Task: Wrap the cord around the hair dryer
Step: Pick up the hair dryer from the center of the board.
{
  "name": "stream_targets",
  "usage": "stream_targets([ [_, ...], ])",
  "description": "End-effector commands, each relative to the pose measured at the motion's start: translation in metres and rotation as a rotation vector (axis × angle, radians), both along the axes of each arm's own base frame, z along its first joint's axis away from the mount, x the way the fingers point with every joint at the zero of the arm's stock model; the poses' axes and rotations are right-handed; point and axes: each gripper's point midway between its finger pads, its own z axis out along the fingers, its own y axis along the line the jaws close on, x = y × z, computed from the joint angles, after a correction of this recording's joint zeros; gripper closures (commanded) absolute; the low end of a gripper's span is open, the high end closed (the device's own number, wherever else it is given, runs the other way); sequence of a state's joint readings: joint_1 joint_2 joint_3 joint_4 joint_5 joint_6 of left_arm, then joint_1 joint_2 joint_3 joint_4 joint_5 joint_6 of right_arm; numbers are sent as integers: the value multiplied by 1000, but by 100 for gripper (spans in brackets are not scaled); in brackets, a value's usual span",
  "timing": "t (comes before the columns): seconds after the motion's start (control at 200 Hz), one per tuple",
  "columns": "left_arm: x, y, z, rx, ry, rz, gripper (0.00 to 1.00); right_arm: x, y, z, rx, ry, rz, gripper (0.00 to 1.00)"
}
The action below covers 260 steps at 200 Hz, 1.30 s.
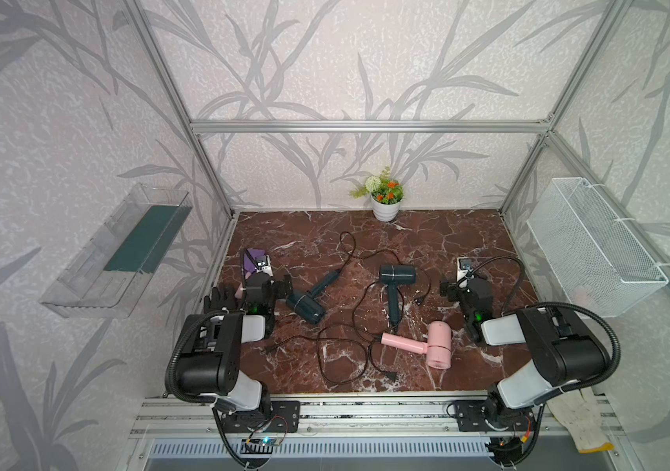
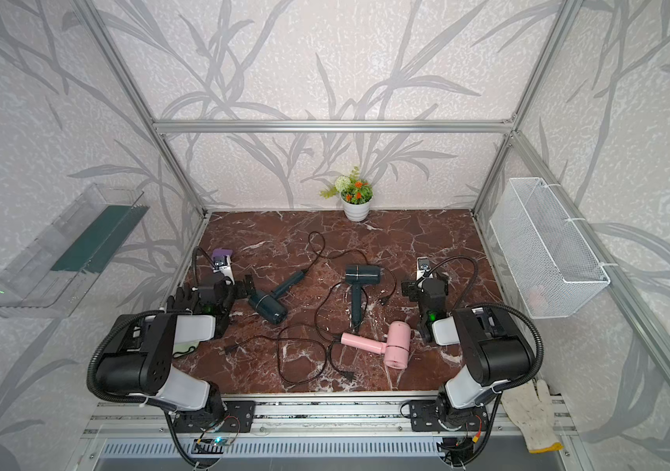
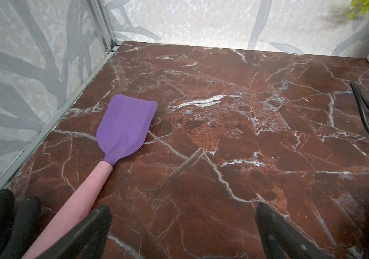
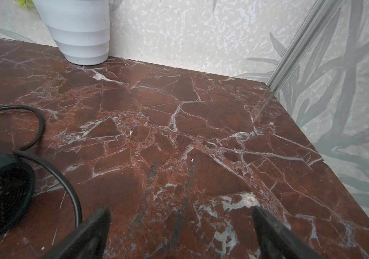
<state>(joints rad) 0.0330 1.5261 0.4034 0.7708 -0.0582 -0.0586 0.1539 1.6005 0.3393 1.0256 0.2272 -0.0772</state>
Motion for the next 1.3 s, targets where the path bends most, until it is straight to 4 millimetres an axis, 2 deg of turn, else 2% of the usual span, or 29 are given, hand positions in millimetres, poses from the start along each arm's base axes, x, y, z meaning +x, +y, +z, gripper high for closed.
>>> stream_targets([
  [0.0,5,0,10,13,-23,-11,1,5,-1,10,6,-31,-11,1],
  [0.155,5,0,10,12,-23,-11,1,5,0,9,7,-28,-4,1],
  [0.3,5,0,10,11,-23,-11,1,5,10,9,5,-25,58,1],
  [1.295,5,1,10,3,-23,-12,1,6,10,8,7,-20,58,1],
])
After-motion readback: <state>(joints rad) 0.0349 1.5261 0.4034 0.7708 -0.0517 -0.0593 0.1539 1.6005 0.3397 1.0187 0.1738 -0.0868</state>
